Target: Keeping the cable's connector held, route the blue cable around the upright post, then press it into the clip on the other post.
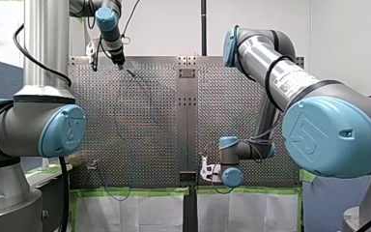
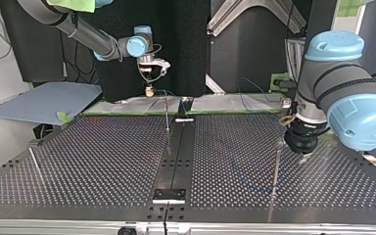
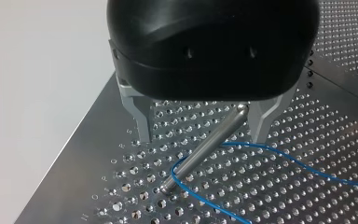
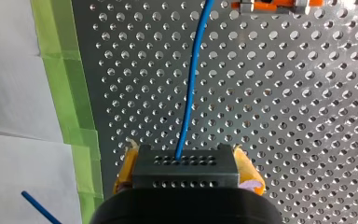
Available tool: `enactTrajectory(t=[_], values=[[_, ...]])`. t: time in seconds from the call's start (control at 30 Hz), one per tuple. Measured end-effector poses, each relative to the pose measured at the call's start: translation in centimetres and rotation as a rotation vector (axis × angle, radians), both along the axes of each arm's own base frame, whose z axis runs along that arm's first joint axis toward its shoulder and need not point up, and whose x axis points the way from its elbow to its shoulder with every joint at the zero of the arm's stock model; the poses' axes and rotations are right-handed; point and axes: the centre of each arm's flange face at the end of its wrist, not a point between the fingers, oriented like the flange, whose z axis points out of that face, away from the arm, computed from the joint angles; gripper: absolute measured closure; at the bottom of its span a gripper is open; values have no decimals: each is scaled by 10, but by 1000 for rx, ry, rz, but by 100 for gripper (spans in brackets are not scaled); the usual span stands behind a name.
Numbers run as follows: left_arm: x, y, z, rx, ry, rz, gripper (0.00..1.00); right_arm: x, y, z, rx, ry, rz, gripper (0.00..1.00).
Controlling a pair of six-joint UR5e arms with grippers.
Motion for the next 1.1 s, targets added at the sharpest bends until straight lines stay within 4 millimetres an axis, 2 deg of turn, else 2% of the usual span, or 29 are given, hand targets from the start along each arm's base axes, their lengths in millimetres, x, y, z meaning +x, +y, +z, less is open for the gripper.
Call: enactTrajectory(t=[0.37,0.57,0.77,1.1], values=[[1,-3,0,-3,-10,-14,0,0,-1,1,-1,0,0,100],[1,-12,2,2,-28,-66,0,0,-1,1,-1,-1,0,100],[-5,-30,7,28,-51,-157,0,0,-1,1,-1,-2,0,100],[-15,-72,12,88,-115,-317,0,0,-2,1,-2,-5,-1,100]])
